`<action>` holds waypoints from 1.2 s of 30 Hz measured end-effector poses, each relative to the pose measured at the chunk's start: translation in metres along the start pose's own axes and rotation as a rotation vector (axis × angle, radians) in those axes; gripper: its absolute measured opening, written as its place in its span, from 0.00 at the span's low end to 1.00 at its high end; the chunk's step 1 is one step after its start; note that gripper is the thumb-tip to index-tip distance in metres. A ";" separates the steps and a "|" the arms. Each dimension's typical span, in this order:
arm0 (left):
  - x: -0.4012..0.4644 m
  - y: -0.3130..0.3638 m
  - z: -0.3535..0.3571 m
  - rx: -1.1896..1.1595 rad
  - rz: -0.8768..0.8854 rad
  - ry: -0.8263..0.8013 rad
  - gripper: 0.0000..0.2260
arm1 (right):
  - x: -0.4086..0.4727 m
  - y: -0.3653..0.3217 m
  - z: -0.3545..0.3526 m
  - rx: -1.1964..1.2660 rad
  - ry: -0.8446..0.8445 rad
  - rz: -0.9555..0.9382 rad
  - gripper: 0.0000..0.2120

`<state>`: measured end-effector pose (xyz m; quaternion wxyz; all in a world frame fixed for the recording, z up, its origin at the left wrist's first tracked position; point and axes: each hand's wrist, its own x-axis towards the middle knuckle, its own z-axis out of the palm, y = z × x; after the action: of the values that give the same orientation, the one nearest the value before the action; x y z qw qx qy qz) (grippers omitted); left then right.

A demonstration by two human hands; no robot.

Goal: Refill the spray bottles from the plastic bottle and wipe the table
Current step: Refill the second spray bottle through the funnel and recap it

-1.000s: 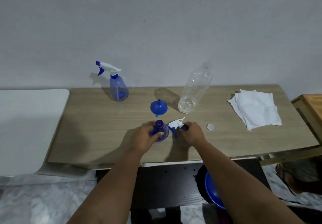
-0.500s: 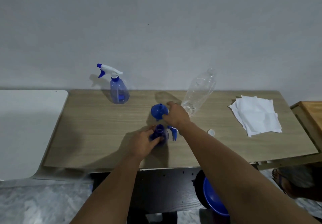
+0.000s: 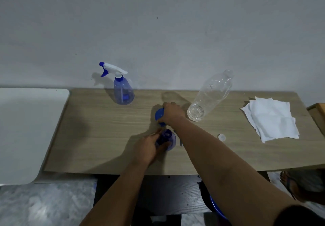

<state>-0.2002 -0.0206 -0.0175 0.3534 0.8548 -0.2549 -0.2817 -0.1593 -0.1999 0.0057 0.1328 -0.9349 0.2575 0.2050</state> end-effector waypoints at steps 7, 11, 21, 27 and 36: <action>-0.006 0.014 -0.004 0.075 0.017 0.035 0.17 | -0.018 0.004 -0.021 0.187 -0.005 0.003 0.41; -0.009 0.018 -0.002 0.054 -0.022 0.026 0.16 | -0.040 0.005 -0.054 0.393 0.019 -0.084 0.40; -0.021 0.029 0.000 0.011 -0.063 0.030 0.06 | -0.124 0.018 -0.063 0.984 0.250 -0.235 0.28; -0.019 0.027 0.001 0.035 -0.067 0.049 0.12 | -0.156 0.025 -0.042 1.120 0.384 -0.221 0.25; -0.021 0.026 0.002 -0.059 -0.063 0.038 0.12 | -0.161 0.034 -0.003 1.179 0.435 -0.228 0.30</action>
<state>-0.2223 -0.0244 0.0072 0.3743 0.8568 -0.2125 -0.2839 -0.3026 -0.1603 0.0761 0.5906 -0.7466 0.2469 -0.1811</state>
